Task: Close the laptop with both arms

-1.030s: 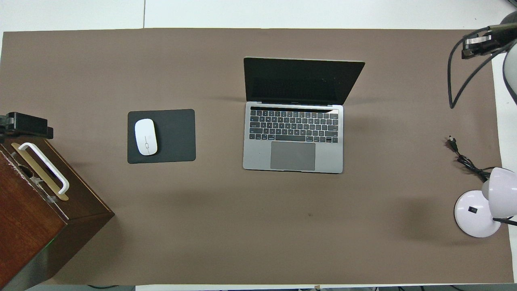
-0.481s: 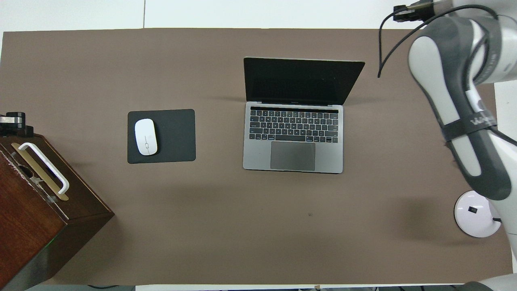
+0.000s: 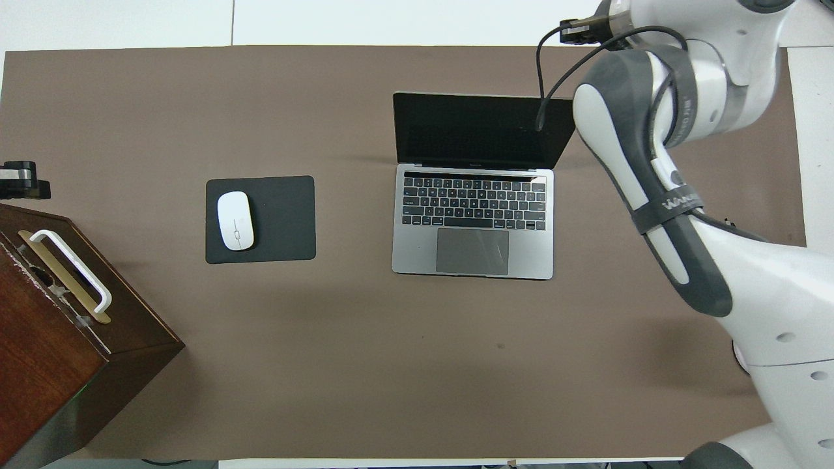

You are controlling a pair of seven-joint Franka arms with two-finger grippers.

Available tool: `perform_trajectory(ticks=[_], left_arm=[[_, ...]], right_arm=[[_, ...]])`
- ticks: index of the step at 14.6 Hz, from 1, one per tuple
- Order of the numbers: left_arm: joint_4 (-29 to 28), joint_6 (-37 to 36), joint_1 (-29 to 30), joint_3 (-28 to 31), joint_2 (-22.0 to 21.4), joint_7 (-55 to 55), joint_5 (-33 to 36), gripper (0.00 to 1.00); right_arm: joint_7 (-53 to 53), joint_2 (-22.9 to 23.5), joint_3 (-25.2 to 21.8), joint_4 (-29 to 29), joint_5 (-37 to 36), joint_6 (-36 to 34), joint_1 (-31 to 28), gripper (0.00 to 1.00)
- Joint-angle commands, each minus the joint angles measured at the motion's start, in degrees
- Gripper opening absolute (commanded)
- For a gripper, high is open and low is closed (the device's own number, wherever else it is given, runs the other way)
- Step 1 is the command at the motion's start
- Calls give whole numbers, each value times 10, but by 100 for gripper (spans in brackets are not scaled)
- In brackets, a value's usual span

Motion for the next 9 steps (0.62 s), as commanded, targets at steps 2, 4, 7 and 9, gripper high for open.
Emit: perform_trajectory(ticks=[2, 4, 7, 9], left_arm=[[-43, 84, -27, -1, -12, 7, 0, 0], [-83, 132, -41, -2, -25, 5, -3, 0], [-170, 232, -58, -2, -58, 2, -35, 0], [-223, 294, -75, -2, -78, -2, -46, 0]], right_arm=[[21, 13, -22, 23, -16, -8, 28, 0], [42, 13, -27, 23, -23, -9, 47, 0], [78, 14, -34, 23, -35, -13, 73, 0], [88, 13, -34, 23, -42, -16, 84, 0]])
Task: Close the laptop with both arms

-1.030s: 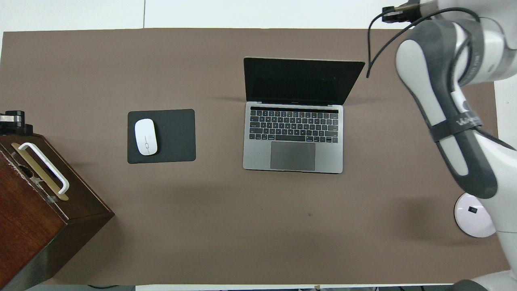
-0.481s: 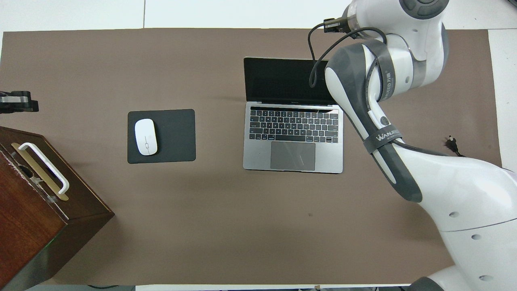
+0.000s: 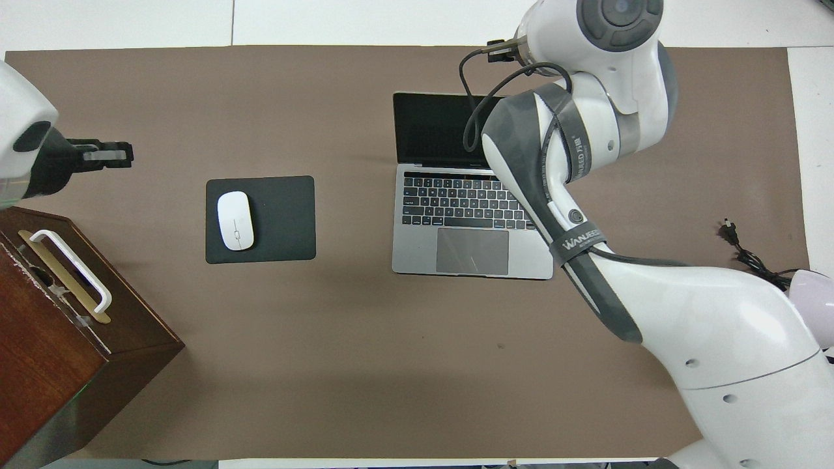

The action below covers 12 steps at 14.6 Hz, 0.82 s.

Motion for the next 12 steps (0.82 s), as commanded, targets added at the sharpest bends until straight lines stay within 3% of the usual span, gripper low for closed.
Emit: perform_trajectory(ticks=[1, 7, 12], left_arm=[[-97, 87, -30, 7, -52, -3, -20, 0], [-200, 269, -100, 8, -51, -1, -21, 0], [-273, 444, -152, 8, -12, 2, -21, 0]], right_arm=[[28, 12, -5, 21, -18, -12, 17, 0], [38, 12, -2, 21, -19, -11, 25, 0], [41, 9, 4, 15, -13, -11, 24, 0]])
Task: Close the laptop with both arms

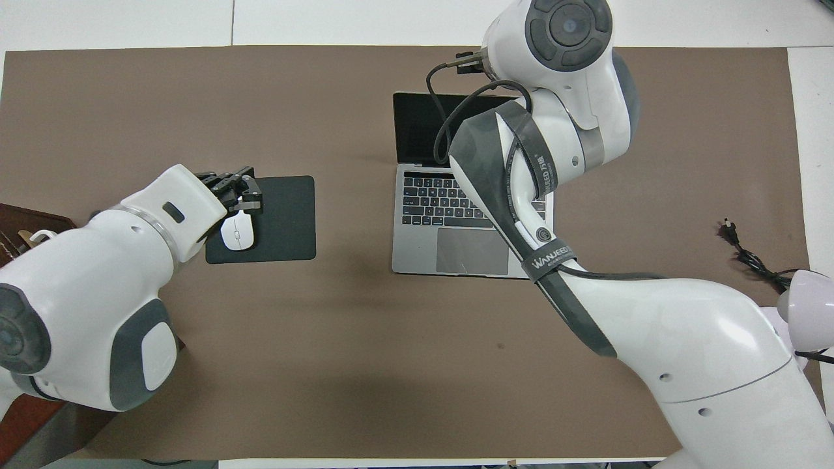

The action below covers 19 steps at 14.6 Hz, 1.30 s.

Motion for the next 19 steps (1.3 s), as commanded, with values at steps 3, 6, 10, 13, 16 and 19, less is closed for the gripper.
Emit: perform_trajectory(ticks=[3, 6, 10, 13, 16, 19], left_arm=[[-42, 154, -61, 9, 64, 4, -5, 0], [-49, 214, -90, 9, 99, 6, -5, 0], [-57, 251, -126, 9, 122, 15, -5, 0], [-69, 299, -157, 9, 156, 20, -5, 0], [-84, 373, -185, 11, 199, 21, -5, 0], [-84, 398, -202, 11, 228, 23, -5, 0]], right_arm=[[22, 6, 5, 14, -3, -8, -1, 0], [22, 3, 4, 11, 11, -3, 0, 0], [22, -4, 5, -19, 12, 9, -5, 0], [22, -19, 5, -52, 12, 21, -5, 0], [22, -29, 5, -69, 49, 13, -4, 0], [22, -41, 5, -88, 68, -8, -2, 0]])
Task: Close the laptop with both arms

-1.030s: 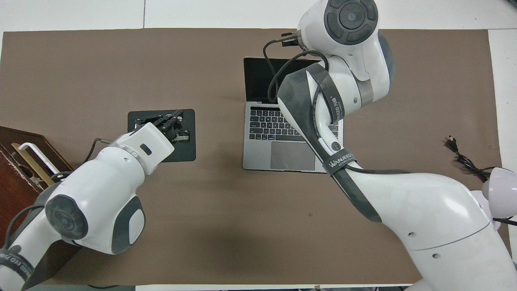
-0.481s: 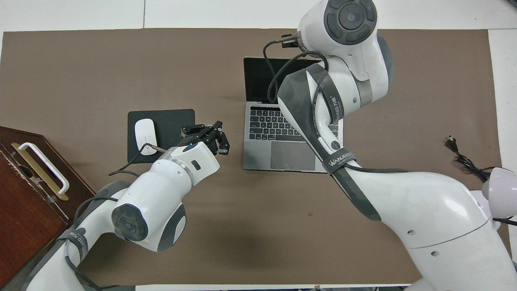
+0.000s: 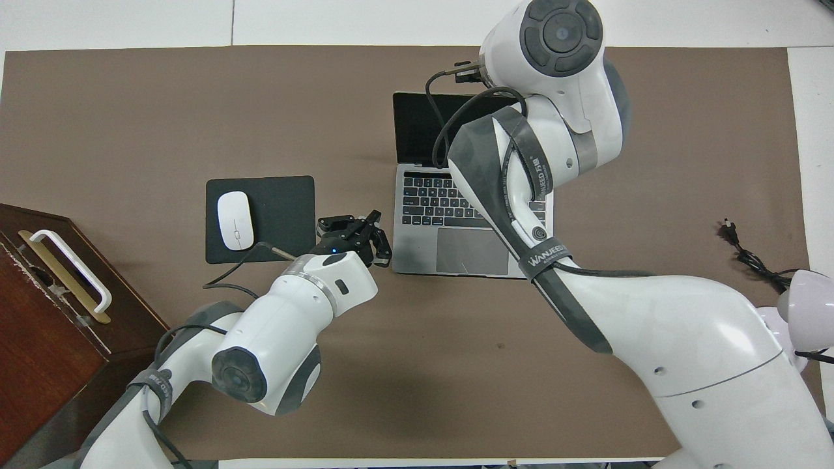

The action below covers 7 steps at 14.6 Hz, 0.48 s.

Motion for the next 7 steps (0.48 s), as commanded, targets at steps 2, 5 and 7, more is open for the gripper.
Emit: perform_trajectory(ticks=[2, 5, 7], left_arm=[[-2, 24, -28, 11, 20, 16, -6, 0], [-1, 24, -41, 13, 42, 18, -6, 0], [-1, 24, -42, 13, 50, 18, -6, 0]], right_arm=[[13, -34, 4, -41, 25, -30, 2, 0], [18, -40, 4, -42, 74, -81, 3, 0], [27, -47, 4, -45, 91, -103, 3, 0]])
